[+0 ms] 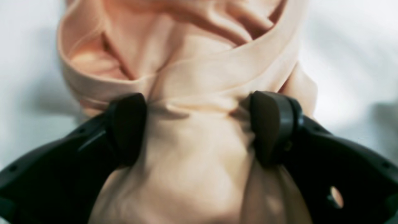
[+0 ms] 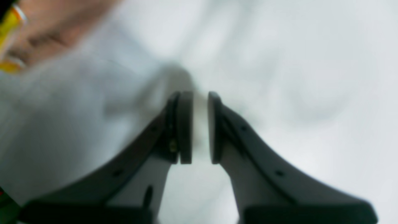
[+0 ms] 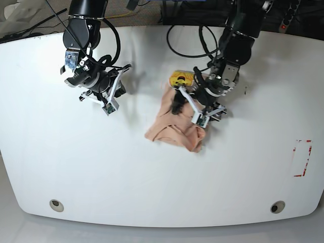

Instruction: Fold the T-shirt properly

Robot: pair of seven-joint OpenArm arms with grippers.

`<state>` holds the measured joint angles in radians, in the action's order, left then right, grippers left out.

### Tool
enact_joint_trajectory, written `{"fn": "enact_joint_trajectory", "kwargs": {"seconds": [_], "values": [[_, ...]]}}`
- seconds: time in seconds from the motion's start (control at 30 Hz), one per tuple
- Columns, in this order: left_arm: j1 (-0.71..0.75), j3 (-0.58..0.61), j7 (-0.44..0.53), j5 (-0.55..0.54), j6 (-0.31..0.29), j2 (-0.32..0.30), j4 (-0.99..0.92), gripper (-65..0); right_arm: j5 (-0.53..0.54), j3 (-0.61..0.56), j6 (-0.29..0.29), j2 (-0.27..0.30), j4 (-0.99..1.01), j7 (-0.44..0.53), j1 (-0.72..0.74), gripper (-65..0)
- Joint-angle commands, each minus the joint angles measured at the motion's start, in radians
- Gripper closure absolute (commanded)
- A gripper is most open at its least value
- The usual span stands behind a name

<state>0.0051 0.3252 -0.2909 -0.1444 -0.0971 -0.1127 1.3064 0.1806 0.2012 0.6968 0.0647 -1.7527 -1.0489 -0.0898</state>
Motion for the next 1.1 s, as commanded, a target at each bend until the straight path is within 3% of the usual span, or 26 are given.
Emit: {"fn": "enact_joint_trajectory", "kwargs": {"seconds": [0.0, 0.13, 0.4, 0.63, 0.9, 1.07], "values": [[0.016, -0.036, -0.149, 0.09, 0.053, -0.086, -0.029, -48.5, 0.013, 0.001, 0.001, 0.004, -0.04, 0.022, 0.014, -7.3], [0.016, -0.096, -0.15, 0.088, 0.049, -0.186, -0.044, -48.5, 0.013, 0.001, 0.001, 0.004, -0.045, 0.022, 0.014, -7.3], [0.059, -0.275, -0.15, 0.091, -0.1, -0.382, -0.063, -48.5, 0.013, 0.001, 0.001, 0.002, -0.062, 0.022, 0.017, -7.3], [0.089, -0.407, -0.146, 0.091, -0.188, -0.519, -0.158, -47.9, 0.013, -0.001, 0.001, 0.001, -0.106, 0.022, 0.012, -7.3], [0.192, -0.555, -0.049, 0.09, -0.283, -0.621, -0.192, -48.1, 0.013, -0.001, 0.001, -0.001, -0.115, 0.022, 0.012, -7.3], [0.212, -0.671, -0.049, 0.088, -0.344, -0.629, -0.147, -47.9, 0.013, -0.003, 0.001, -0.003, -0.115, 0.022, 0.011, -7.3]]}}
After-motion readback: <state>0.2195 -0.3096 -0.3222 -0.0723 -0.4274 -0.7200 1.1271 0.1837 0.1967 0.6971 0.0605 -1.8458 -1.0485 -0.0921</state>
